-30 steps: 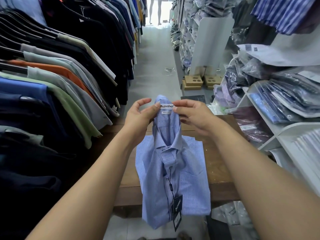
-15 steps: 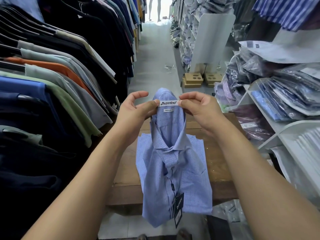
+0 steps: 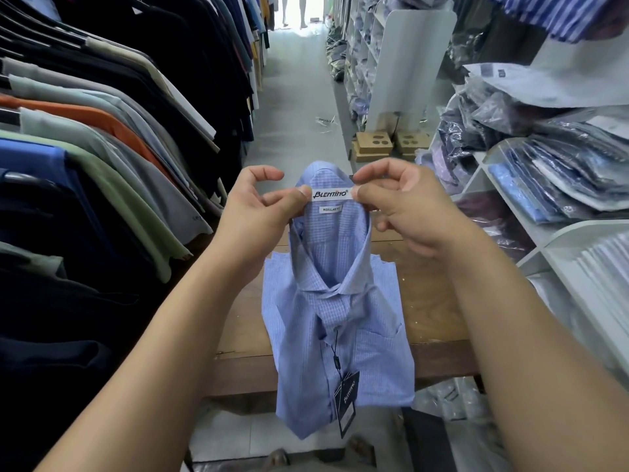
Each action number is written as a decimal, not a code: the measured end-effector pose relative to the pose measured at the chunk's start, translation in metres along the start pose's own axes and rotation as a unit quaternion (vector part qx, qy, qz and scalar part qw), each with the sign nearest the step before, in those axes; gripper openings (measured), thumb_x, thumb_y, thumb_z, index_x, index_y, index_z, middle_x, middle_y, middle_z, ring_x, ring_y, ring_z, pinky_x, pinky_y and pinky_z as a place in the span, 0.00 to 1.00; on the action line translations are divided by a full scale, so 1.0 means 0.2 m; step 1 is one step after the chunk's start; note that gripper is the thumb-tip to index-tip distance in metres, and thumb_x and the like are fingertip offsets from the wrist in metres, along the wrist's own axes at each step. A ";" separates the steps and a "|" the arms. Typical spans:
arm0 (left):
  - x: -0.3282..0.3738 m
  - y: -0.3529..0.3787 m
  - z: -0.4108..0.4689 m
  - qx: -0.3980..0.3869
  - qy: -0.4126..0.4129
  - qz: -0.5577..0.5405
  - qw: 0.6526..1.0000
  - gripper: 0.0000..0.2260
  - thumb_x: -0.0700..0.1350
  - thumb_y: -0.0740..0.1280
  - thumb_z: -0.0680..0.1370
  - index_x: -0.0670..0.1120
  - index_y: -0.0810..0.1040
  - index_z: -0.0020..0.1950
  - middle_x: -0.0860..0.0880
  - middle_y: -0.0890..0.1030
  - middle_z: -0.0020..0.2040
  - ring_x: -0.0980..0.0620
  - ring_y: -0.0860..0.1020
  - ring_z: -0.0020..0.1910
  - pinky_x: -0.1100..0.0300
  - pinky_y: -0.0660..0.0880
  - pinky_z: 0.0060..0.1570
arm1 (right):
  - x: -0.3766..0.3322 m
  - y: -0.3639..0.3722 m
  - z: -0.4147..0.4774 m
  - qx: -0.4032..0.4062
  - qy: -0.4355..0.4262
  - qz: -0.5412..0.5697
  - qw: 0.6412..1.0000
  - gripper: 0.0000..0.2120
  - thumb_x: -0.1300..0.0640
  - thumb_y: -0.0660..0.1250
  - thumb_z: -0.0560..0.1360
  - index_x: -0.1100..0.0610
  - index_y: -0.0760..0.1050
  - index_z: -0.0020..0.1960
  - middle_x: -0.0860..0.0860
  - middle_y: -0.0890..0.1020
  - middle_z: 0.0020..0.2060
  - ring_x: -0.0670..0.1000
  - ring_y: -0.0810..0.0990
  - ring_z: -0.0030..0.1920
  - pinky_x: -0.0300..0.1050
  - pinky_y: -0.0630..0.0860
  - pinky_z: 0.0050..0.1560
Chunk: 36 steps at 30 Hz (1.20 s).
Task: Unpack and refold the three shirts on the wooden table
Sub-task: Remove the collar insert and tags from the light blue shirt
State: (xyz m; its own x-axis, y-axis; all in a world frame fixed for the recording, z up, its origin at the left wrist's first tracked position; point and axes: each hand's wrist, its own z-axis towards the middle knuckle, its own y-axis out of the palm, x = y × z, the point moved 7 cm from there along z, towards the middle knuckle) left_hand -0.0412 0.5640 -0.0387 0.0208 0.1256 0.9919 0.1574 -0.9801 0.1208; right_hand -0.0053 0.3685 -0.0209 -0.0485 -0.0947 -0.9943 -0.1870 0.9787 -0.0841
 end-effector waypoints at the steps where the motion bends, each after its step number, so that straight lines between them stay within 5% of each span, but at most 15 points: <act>1: 0.01 0.00 -0.01 0.003 -0.001 0.001 1.000 0.15 0.40 0.73 0.77 0.49 0.69 0.57 0.47 0.87 0.44 0.56 0.81 0.37 0.58 0.77 0.48 | 0.00 0.00 -0.01 0.000 -0.001 0.008 1.000 0.07 0.66 0.72 0.75 0.56 0.77 0.47 0.54 0.84 0.40 0.54 0.76 0.41 0.37 0.70 0.25; 5: 0.07 0.01 -0.03 0.009 -0.011 -0.003 1.000 0.17 0.40 0.75 0.76 0.49 0.69 0.56 0.46 0.87 0.44 0.54 0.81 0.37 0.61 0.77 0.44 | -0.02 -0.01 -0.03 -0.008 -0.010 0.032 0.999 0.07 0.66 0.72 0.76 0.56 0.77 0.47 0.53 0.82 0.38 0.54 0.75 0.41 0.38 0.74 0.29; 10: 0.12 0.03 -0.03 0.005 -0.007 -0.009 1.000 0.17 0.39 0.75 0.75 0.49 0.70 0.55 0.46 0.87 0.44 0.50 0.81 0.41 0.54 0.79 0.53 | -0.07 -0.03 -0.03 -0.021 -0.033 0.044 0.998 0.08 0.67 0.72 0.75 0.56 0.77 0.47 0.51 0.83 0.36 0.49 0.78 0.39 0.41 0.78 0.37; 18: 0.21 0.08 -0.03 -0.024 -0.002 0.001 1.000 0.17 0.37 0.75 0.75 0.48 0.69 0.54 0.49 0.85 0.36 0.53 0.82 0.35 0.63 0.77 0.38 | -0.13 -0.08 -0.03 -0.037 -0.039 0.050 0.997 0.09 0.68 0.72 0.75 0.57 0.77 0.49 0.53 0.84 0.38 0.50 0.79 0.39 0.43 0.80 0.39; 27: 0.23 0.12 -0.05 -0.044 -0.007 0.017 0.999 0.18 0.37 0.75 0.75 0.47 0.68 0.55 0.50 0.85 0.35 0.52 0.83 0.34 0.64 0.75 0.36 | -0.14 -0.13 -0.06 -0.053 -0.048 0.026 0.997 0.09 0.68 0.72 0.75 0.57 0.77 0.49 0.54 0.85 0.37 0.51 0.80 0.38 0.44 0.81 0.40; 36: 0.25 0.18 -0.10 -0.099 0.013 0.010 0.995 0.24 0.43 0.78 0.65 0.47 0.67 0.53 0.42 0.87 0.45 0.48 0.81 0.40 0.56 0.78 0.48 | -0.12 -0.15 -0.06 -0.031 -0.057 0.018 0.998 0.09 0.69 0.71 0.75 0.56 0.78 0.47 0.50 0.85 0.37 0.51 0.81 0.43 0.50 0.80 0.51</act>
State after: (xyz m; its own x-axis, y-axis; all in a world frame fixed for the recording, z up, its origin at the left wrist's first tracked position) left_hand -0.0542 0.5312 0.0162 -0.0036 0.1052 0.9944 -0.0402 -0.9937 0.1050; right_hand -0.0110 0.3395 0.0065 0.0560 -0.0355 -0.9978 -0.2476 0.9677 -0.0483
